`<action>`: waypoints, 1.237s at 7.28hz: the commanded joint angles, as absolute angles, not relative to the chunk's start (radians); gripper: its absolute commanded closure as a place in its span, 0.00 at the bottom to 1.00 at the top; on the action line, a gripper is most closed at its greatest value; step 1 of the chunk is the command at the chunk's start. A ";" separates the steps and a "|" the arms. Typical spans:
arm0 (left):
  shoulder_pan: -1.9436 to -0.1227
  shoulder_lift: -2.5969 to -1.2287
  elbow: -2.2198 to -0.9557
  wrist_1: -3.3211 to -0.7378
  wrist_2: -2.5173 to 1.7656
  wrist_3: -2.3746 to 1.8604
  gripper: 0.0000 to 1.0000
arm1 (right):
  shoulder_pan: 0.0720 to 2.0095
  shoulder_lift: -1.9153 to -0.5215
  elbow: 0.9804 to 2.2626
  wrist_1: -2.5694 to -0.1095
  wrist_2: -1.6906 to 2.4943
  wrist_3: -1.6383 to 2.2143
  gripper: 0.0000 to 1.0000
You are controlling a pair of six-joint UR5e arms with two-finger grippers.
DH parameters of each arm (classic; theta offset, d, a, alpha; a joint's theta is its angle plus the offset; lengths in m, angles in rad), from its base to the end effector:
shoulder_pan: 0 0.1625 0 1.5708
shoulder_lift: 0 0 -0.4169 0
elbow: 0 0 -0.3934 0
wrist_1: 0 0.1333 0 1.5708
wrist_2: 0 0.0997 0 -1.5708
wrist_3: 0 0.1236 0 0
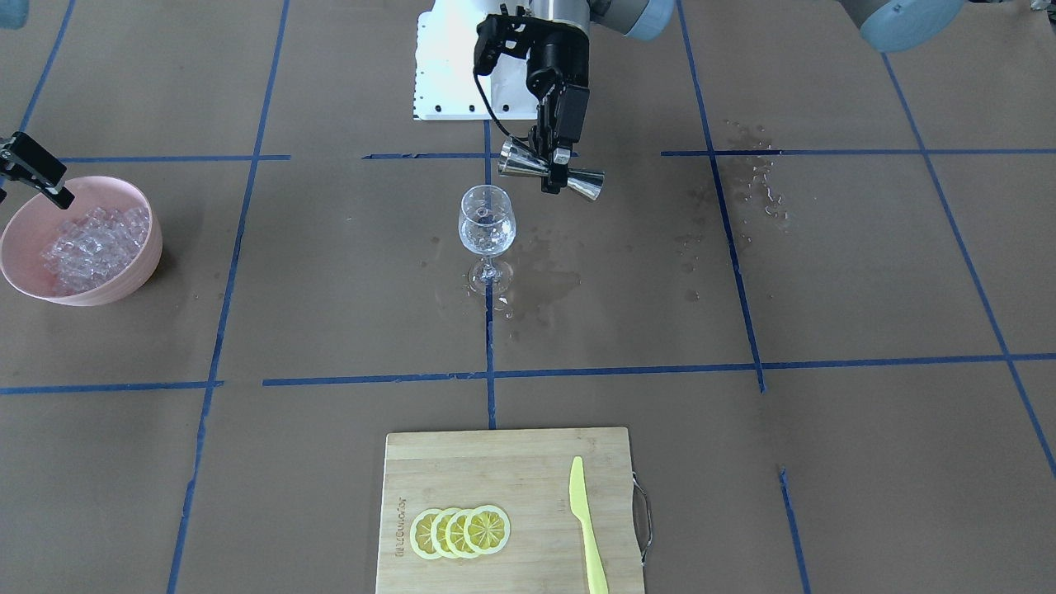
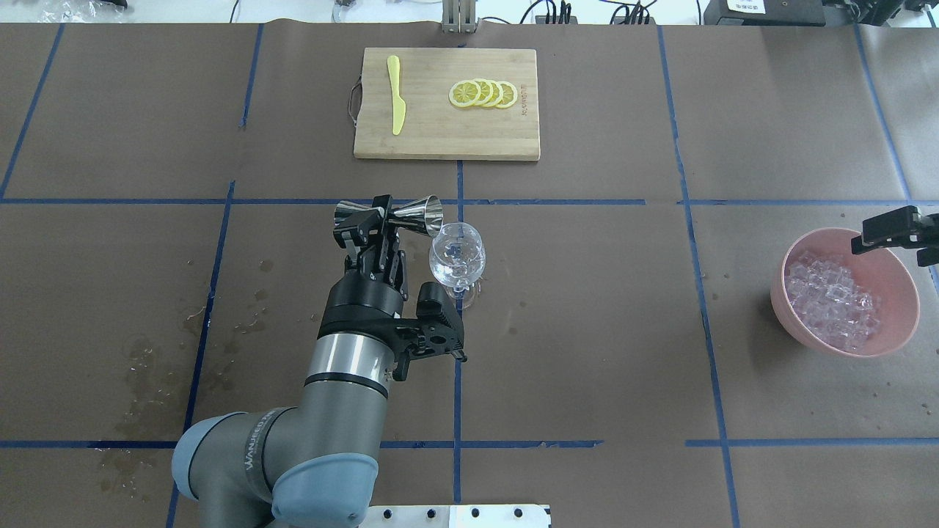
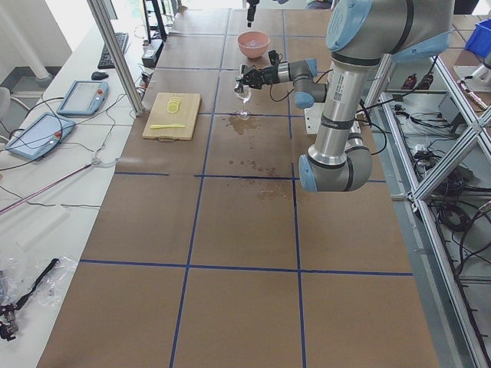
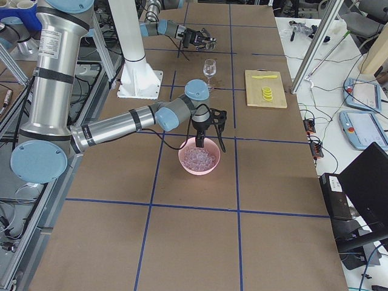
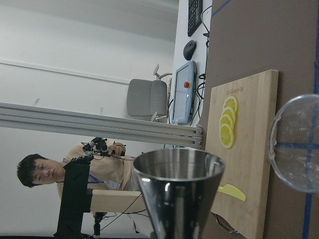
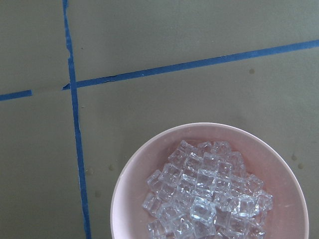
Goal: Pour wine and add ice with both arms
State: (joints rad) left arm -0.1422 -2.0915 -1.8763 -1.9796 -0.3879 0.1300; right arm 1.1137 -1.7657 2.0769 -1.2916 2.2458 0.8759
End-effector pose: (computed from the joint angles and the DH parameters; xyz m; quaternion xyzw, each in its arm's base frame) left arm 0.5103 -0.3233 0.1561 0.6577 -0.0715 0.2460 0.7084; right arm -0.1396 -0.4109 0.4757 0.0199 -0.4187 0.0934 0.9031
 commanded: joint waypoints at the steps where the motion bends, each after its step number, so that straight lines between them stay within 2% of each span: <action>1: -0.144 -2.031 -1.890 -2.029 -0.388 0.086 1.00 | 1.114 -1.766 2.077 -1.292 2.246 0.876 0.00; 4: -0.153 -1.746 -1.896 -2.396 -0.390 0.159 1.00 | 1.114 -1.764 2.079 -1.292 2.243 0.870 0.00; 6: -0.152 -1.518 -1.882 -2.826 -0.388 0.250 1.00 | 1.097 -1.767 2.074 -1.292 2.221 0.864 0.00; 7: -0.153 -1.452 -1.861 -2.993 -0.388 0.273 1.00 | 1.066 -1.772 2.072 -1.292 2.179 0.865 0.00; 9: -0.153 -1.427 -1.852 -3.046 -0.388 0.272 1.00 | 1.032 -1.779 2.019 -1.211 2.139 0.868 0.00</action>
State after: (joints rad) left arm -0.1531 -1.4511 -1.8576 -2.9946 -0.3882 0.2670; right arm 1.0514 -1.7728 2.0554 -1.2695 2.1645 0.8664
